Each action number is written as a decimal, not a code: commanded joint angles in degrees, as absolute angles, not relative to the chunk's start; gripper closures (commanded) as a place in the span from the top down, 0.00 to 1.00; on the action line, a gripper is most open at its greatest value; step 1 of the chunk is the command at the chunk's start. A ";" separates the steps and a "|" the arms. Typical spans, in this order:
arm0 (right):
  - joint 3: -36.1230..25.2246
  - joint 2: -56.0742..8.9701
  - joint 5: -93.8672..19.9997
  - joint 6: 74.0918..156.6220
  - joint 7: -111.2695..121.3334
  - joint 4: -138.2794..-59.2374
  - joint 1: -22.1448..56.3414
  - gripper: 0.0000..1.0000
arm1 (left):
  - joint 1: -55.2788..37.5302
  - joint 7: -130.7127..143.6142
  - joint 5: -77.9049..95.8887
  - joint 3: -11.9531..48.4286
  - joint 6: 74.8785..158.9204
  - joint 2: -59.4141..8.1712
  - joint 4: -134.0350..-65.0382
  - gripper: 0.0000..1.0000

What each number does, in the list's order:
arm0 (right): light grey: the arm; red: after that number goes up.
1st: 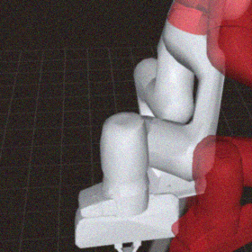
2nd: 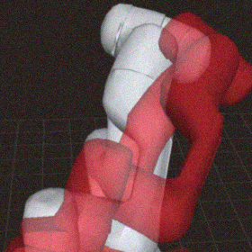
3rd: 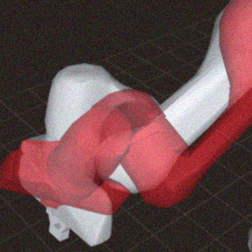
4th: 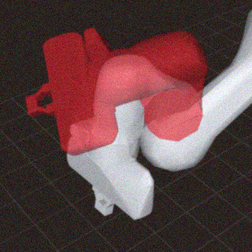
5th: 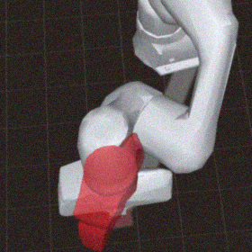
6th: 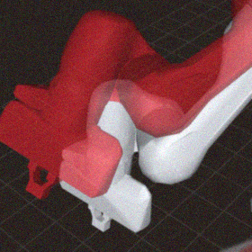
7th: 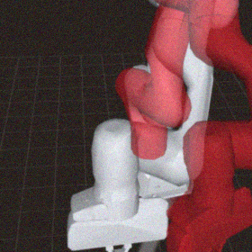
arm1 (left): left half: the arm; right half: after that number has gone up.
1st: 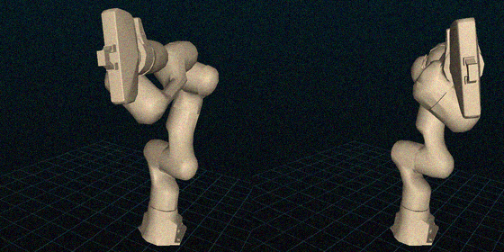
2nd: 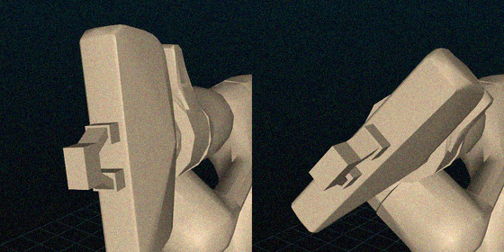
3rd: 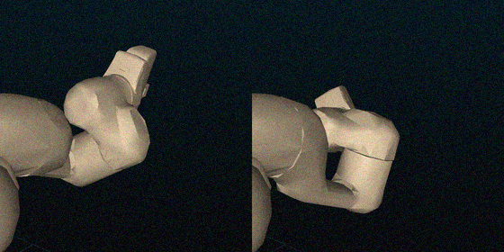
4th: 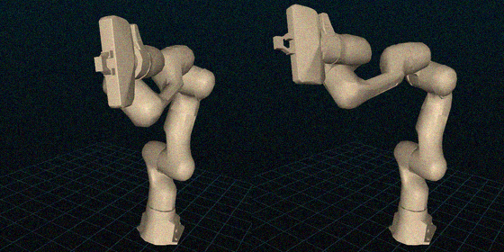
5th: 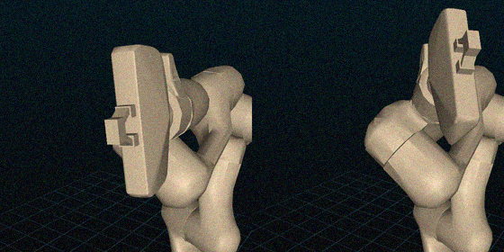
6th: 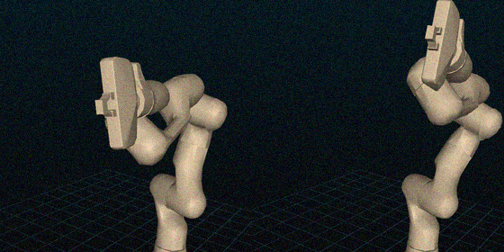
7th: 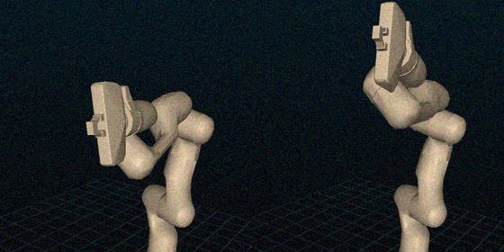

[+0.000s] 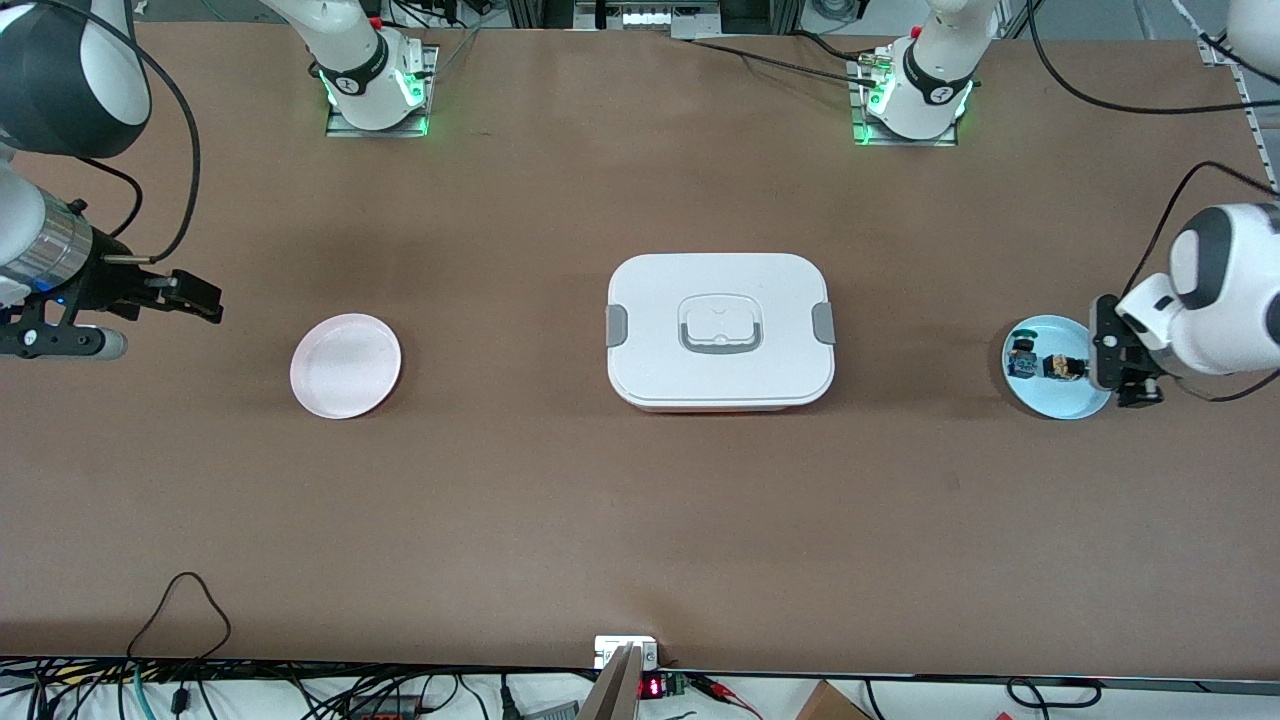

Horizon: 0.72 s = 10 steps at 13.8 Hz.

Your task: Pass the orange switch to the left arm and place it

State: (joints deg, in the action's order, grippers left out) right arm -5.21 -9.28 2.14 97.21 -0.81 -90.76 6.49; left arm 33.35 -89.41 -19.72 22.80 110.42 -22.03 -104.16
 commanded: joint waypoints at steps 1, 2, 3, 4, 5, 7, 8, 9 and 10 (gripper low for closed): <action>-5.36 -9.05 0.88 95.80 1.94 -90.09 5.54 1.00 | 34.37 -79.85 -10.84 23.47 99.18 -22.67 -96.61 1.00; -5.27 -9.05 0.88 95.80 1.59 -89.91 5.54 1.00 | 33.93 -74.85 -10.81 23.73 95.49 -22.68 -94.42 1.00; -5.10 -9.05 0.79 95.97 0.80 -89.91 5.54 1.00 | 33.66 -70.36 -10.46 23.99 91.80 -22.59 -92.05 1.00; -4.66 -9.05 0.27 96.24 -0.17 -89.91 5.19 1.00 | 33.49 -65.61 -9.68 24.17 88.02 -22.41 -90.11 1.00; -3.88 -8.97 0.09 96.07 -0.26 -89.91 3.18 1.00 | 32.96 -59.82 -8.54 25.56 84.93 -22.24 -87.30 1.00; 0.59 -9.05 0.17 95.80 0.09 -89.22 -1.30 1.00 | 32.52 -45.87 -9.05 30.74 78.96 -22.24 -82.81 1.00; 1.57 -9.05 0.18 95.71 -0.26 -88.77 -1.49 1.00 | 32.52 -39.61 -9.49 33.11 76.92 -22.24 -80.88 1.00; 1.49 -9.05 0.26 95.71 0.78 -88.60 -1.49 1.00 | 32.52 -34.77 -10.19 35.05 75.43 -22.32 -78.95 1.00; 1.32 -9.05 0.26 95.63 1.14 -88.33 -1.49 1.00 | 32.52 -31.15 -10.20 36.03 73.93 -22.24 -77.19 1.00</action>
State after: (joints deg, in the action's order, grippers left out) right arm -0.08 -9.28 1.01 96.95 0.28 -89.61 -0.20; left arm 32.45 -38.28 -9.53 33.96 77.60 -21.20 -81.90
